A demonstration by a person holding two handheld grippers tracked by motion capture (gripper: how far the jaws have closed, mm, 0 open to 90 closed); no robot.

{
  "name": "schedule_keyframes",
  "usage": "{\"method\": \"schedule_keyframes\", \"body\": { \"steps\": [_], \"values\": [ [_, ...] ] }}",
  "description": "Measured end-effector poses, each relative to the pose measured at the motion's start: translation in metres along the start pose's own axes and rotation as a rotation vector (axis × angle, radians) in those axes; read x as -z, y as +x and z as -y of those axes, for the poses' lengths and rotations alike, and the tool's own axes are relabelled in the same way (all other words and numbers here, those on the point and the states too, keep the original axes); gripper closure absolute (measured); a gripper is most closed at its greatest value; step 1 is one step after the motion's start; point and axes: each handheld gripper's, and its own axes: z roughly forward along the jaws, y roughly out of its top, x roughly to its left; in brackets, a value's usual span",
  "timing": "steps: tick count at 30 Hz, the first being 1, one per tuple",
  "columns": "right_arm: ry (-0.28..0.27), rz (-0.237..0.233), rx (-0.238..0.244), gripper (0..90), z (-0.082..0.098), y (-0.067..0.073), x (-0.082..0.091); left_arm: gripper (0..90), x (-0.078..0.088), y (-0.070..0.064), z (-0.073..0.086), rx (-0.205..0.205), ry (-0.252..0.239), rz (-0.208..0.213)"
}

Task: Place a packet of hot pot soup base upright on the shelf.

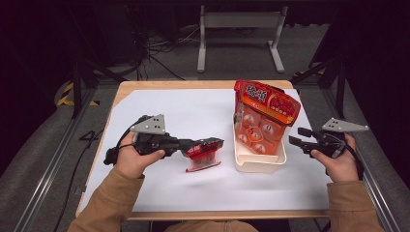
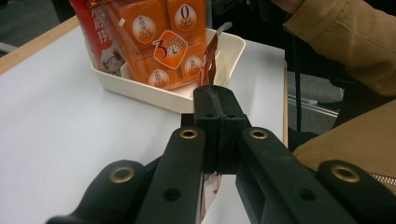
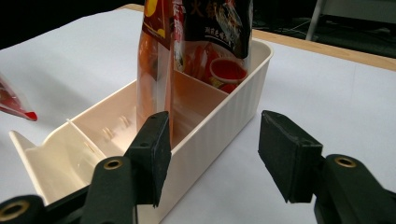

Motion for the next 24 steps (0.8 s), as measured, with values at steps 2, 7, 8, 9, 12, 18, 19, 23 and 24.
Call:
{"method": "schedule_keyframes", "body": {
  "steps": [2,7,8,9,12,18,19,23,24],
  "values": [
    [0.000,0.000,0.001,43.9,0.000,0.000,0.000,89.7,-0.001,-0.001,-0.003,-0.009,0.000,-0.008],
    [0.000,-0.001,-0.004,44.0,0.001,-0.002,0.000,89.7,-0.007,-0.001,-0.011,-0.020,0.002,-0.025],
    [-0.001,0.001,-0.004,44.0,0.001,-0.002,0.000,89.7,-0.008,-0.001,-0.012,-0.021,0.000,-0.025],
    [-0.001,0.002,-0.004,44.0,0.001,-0.002,0.000,89.7,-0.009,0.000,-0.013,-0.023,-0.002,-0.026],
    [0.000,0.003,-0.004,44.0,0.001,-0.003,-0.001,89.7,-0.011,0.000,-0.018,-0.029,-0.005,-0.017],
    [0.007,0.002,-0.008,44.0,0.001,-0.005,-0.003,89.7,-0.016,-0.001,-0.030,-0.051,-0.011,-0.009],
    [0.006,0.001,-0.004,44.0,0.001,-0.005,-0.003,89.7,-0.017,-0.001,-0.032,-0.060,-0.007,-0.010],
    [0.004,0.003,-0.004,44.0,0.001,-0.006,-0.003,89.6,-0.021,0.000,-0.036,-0.064,-0.023,0.001],
    [0.004,0.003,-0.005,44.0,0.001,-0.006,-0.003,89.6,-0.023,0.001,-0.038,-0.064,-0.026,0.005]
  ]
}}
